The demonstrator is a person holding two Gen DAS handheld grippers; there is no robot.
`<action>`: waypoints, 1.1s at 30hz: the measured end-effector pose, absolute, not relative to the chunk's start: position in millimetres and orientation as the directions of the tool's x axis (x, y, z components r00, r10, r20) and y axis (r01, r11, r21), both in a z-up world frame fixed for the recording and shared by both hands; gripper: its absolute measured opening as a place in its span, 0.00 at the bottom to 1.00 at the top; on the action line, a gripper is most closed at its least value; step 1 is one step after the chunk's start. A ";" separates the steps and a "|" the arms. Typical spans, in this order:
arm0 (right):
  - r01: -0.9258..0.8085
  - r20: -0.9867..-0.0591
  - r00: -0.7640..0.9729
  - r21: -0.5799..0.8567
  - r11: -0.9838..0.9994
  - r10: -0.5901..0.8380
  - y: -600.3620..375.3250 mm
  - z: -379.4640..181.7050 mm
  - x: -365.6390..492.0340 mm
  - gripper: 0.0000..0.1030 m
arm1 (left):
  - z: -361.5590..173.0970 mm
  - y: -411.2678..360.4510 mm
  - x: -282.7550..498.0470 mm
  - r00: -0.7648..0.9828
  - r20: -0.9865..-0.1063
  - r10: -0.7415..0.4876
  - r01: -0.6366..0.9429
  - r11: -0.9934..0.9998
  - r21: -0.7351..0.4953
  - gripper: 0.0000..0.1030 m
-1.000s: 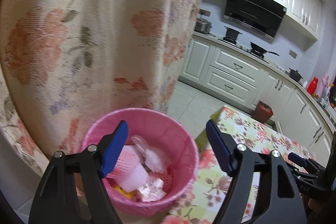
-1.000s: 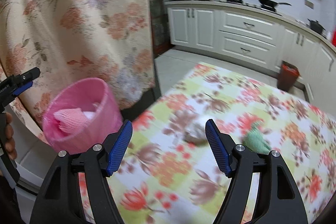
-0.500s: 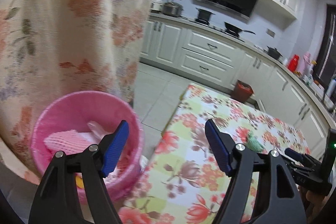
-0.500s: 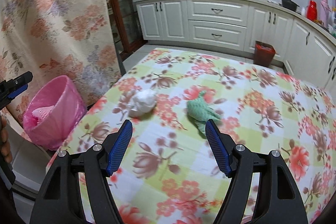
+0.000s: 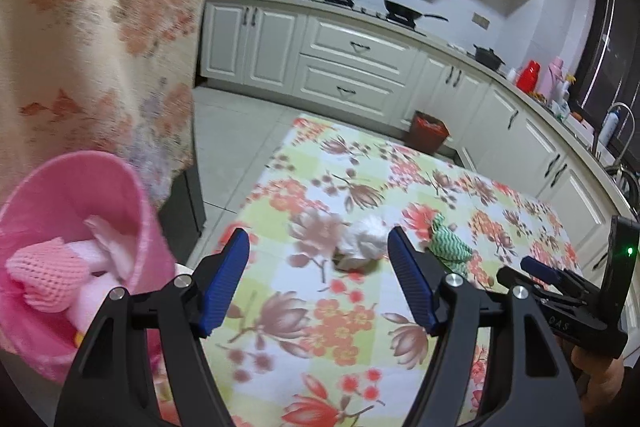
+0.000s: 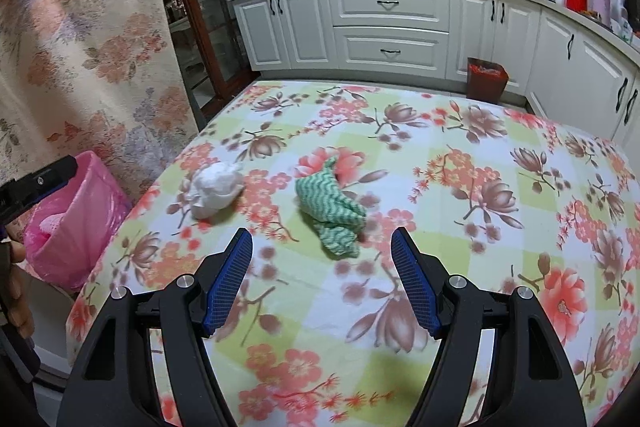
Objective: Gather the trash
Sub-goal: 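Move both tools back over the tissue and green cloth on the table, then grasp the green zigzag cloth with the right tool while the left tool grasps the white tissue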
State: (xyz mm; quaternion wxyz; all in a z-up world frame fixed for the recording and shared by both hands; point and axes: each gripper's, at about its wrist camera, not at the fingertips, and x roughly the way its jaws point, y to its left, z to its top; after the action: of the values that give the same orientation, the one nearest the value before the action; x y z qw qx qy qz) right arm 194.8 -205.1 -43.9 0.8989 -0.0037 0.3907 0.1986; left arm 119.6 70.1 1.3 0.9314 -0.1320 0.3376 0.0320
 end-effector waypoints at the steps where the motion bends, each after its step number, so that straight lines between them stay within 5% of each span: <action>1: -0.358 -0.705 0.615 0.149 0.921 0.354 -205.9 -45.2 197.2 0.66 | -1.8 66.0 123.7 0.766 -0.642 -0.035 -0.143 0.964 -0.224 0.67; 5: -0.357 -0.712 0.608 0.150 0.922 0.351 -207.7 -52.2 209.0 0.66 | -14.5 52.1 141.3 0.748 -0.660 -0.072 -0.106 0.969 -0.225 0.58; 33: -0.397 -0.752 0.545 0.157 0.904 0.370 -183.7 -90.6 269.5 0.63 | -87.0 10.4 234.0 0.635 -0.766 -0.101 0.007 0.992 -0.124 0.57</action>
State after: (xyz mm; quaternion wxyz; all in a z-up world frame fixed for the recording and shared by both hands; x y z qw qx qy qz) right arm 269.5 -183.7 -90.6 0.8788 -0.0161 0.4241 0.2183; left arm 234.0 10.4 -87.0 0.9025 -0.0548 0.4261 -0.0299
